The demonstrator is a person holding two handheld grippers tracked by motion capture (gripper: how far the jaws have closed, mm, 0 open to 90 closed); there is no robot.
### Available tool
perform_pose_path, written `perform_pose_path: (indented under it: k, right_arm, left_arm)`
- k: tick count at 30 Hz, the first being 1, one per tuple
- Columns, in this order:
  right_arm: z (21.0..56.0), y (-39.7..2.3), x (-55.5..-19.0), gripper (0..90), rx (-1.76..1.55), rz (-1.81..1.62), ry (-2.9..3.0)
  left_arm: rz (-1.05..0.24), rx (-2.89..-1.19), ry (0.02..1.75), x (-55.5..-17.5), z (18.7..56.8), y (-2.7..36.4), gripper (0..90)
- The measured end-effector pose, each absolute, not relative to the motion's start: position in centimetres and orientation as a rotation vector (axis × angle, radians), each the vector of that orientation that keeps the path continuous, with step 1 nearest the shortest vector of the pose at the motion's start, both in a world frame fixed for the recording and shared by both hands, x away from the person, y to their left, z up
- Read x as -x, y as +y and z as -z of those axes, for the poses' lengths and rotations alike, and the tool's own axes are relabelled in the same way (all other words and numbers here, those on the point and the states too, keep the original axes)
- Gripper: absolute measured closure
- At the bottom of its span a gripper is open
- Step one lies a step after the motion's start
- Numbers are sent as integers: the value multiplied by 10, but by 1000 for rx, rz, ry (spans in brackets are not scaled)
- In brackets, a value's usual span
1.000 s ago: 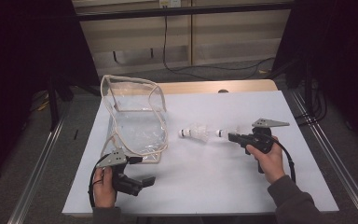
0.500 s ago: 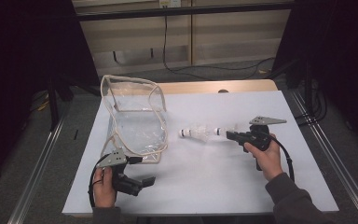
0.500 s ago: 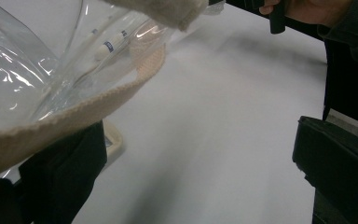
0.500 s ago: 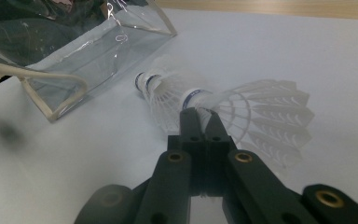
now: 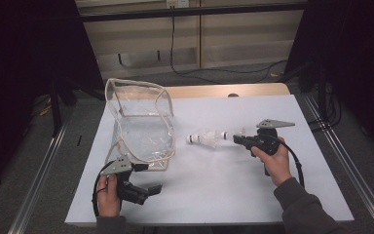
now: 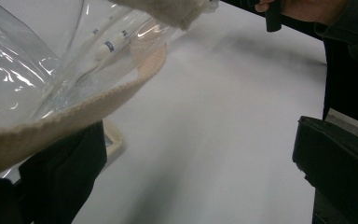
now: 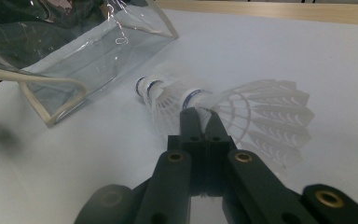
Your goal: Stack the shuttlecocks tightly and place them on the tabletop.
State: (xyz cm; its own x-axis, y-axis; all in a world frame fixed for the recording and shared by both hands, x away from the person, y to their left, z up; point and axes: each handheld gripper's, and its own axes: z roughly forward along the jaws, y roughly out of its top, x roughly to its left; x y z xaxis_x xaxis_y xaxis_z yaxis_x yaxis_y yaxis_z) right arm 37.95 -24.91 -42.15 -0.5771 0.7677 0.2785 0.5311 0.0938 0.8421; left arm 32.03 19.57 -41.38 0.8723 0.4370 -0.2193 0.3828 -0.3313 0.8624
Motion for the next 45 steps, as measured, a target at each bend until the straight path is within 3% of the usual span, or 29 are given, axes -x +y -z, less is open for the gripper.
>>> perform_pose_path:
  k: [45]
  right_arm:
    - [432,-231,-390,895,-1301,-1465,2182]
  left_arm:
    - [-61,-1958,600,-321,415,195,30]
